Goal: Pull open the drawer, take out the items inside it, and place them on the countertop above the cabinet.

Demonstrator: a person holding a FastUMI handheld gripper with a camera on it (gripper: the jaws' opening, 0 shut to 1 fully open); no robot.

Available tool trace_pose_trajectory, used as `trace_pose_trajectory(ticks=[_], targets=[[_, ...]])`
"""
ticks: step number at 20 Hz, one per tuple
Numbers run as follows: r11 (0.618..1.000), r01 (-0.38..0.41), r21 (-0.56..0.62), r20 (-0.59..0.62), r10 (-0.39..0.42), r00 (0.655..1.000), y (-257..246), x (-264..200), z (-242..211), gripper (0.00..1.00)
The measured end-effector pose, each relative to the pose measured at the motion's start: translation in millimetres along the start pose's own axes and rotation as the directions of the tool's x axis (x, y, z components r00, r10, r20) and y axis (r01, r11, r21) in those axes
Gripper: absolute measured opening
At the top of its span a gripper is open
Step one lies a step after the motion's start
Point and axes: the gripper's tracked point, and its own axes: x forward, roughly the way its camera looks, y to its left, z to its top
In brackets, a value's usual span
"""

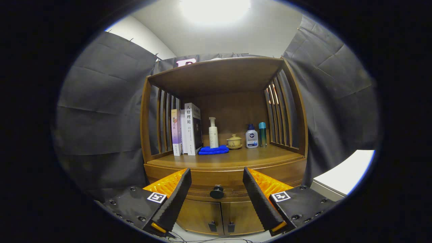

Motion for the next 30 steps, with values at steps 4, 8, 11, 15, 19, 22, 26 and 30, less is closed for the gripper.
trace_pose_trajectory(ticks=[4, 8, 11, 15, 19, 22, 26, 30], targets=[[1.000, -0.008, -0.001, -0.007, 0.008, 1.000, 2, 1, -2, 0.97], [1.000, -0.014, 0.008, -0.004, 0.014, 1.000, 6, 3, -2, 0.97], [1.000, 0.000, 0.022, -0.036, 0.000, 0.999, 1, 11, -12, 0.97], [1.000, 0.003, 0.028, -0.074, -0.001, 0.997, -2, 26, -22, 0.97], [1.000, -0.009, 0.019, -0.107, 0.011, 0.994, 2, 47, -37, 0.97], [1.000, -0.018, 0.015, -0.132, 0.020, 0.991, 5, 61, -52, 0.97], [1.000, -0.015, 0.009, -0.179, 0.017, 0.984, 6, 77, -75, 0.97], [1.000, -0.008, 0.006, -0.215, 0.010, 0.977, 9, 89, -95, 0.97]])
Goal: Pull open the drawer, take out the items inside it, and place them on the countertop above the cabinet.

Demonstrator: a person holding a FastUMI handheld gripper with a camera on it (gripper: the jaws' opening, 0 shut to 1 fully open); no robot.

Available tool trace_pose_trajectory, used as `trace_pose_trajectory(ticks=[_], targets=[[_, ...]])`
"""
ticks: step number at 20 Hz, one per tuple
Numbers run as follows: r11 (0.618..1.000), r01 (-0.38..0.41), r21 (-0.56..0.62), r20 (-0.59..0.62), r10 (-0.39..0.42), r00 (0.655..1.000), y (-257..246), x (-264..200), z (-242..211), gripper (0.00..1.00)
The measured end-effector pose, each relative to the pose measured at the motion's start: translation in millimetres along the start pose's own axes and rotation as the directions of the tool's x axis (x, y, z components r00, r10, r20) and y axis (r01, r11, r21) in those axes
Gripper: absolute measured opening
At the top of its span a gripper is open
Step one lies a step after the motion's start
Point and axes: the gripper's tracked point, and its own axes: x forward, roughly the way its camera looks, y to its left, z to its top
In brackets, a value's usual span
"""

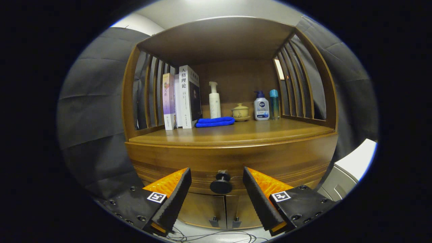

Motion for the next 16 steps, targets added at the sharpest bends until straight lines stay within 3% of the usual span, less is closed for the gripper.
trace_pose_trajectory(ticks=[3, 14, 16], targets=[[1.000, -0.004, 0.007, -0.026, 0.005, 1.000, 3, 10, -11, 0.97], [0.998, 0.038, 0.059, -0.085, -0.033, 0.996, -6, 25, -30, 0.53], [0.998, 0.034, 0.062, -0.097, -0.028, 0.995, -6, 26, -32, 0.53]])
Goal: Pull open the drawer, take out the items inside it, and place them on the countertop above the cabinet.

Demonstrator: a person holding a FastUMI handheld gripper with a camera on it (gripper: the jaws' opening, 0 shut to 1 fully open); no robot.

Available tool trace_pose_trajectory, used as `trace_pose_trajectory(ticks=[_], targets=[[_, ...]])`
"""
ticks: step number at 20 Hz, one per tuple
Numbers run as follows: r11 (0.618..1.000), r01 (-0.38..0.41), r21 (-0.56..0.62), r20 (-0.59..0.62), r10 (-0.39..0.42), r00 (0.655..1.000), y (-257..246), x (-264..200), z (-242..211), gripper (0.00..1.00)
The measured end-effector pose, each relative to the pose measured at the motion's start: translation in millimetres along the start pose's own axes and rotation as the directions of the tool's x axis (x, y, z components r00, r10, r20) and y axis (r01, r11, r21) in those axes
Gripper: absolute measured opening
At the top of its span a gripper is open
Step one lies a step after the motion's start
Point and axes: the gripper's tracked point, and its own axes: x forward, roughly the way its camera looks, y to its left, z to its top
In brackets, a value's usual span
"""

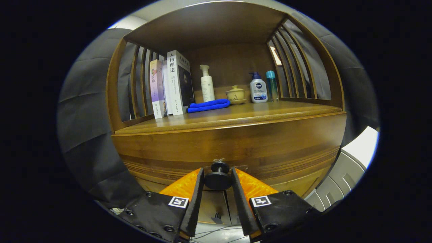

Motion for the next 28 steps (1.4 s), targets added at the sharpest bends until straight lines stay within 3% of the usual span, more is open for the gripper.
trace_pose_trajectory(ticks=[2, 10, 28], targets=[[1.000, 0.001, 0.002, -0.013, -0.001, 1.000, 0, 1, -3, 0.53], [1.000, -0.007, 0.018, -0.065, 0.008, 0.998, -3, 1, -6, 0.30], [0.999, 0.028, -0.017, -0.085, -0.030, 0.996, 2, -56, -21, 0.30]])
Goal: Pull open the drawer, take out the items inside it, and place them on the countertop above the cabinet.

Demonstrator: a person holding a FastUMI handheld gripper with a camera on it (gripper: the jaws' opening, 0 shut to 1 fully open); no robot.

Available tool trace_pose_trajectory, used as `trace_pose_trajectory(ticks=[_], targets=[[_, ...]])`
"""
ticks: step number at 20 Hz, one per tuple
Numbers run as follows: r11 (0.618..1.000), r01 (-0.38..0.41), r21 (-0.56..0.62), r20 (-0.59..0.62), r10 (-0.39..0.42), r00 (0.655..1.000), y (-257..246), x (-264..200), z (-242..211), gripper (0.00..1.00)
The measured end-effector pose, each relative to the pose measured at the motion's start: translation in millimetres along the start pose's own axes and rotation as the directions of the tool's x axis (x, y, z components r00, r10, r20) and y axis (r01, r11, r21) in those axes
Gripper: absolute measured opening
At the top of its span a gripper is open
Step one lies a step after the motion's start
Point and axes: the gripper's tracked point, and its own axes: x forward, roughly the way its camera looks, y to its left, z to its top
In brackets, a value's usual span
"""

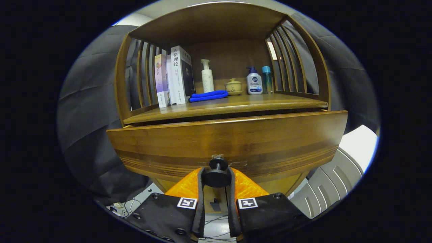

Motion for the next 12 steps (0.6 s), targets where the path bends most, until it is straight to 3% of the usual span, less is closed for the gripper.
trace_pose_trajectory(ticks=[12], targets=[[0.999, -0.012, -0.047, -0.033, 0.010, 0.999, 3, -38, -15, 0.30]])
